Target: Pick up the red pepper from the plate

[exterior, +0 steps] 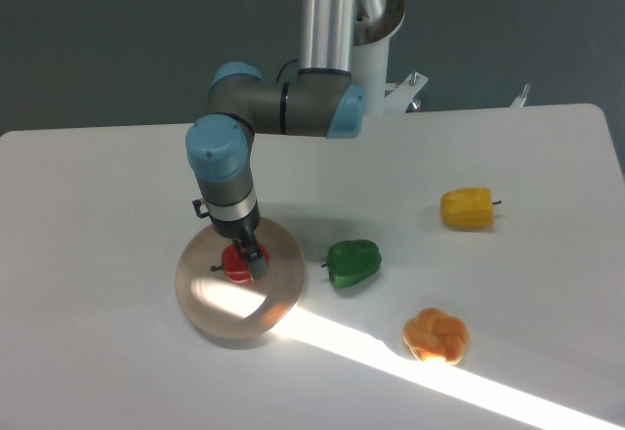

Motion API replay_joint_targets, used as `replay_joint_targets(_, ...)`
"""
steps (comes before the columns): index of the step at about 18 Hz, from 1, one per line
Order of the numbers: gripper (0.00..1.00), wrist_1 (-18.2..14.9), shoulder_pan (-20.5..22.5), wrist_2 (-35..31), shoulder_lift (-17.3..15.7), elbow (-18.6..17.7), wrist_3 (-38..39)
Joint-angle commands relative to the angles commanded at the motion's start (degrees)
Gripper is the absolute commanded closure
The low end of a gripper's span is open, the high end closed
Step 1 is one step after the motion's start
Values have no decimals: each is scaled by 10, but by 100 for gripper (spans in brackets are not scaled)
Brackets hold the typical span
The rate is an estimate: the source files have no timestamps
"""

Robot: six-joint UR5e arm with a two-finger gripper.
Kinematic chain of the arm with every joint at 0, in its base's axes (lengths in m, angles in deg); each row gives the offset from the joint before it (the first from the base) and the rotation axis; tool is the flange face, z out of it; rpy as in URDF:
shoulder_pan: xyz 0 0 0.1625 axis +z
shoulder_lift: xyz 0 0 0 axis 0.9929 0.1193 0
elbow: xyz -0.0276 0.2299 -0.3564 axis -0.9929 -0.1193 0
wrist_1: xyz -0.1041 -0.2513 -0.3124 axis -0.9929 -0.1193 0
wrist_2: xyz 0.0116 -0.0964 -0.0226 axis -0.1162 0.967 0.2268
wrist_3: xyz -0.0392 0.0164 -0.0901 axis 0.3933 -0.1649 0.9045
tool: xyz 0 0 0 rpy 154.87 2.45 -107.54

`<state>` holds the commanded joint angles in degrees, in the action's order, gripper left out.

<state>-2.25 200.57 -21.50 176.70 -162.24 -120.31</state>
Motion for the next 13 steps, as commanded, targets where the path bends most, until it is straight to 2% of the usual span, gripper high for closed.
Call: replay_joint_targets(13, 0, 1, 0, 1, 10, 4, -3)
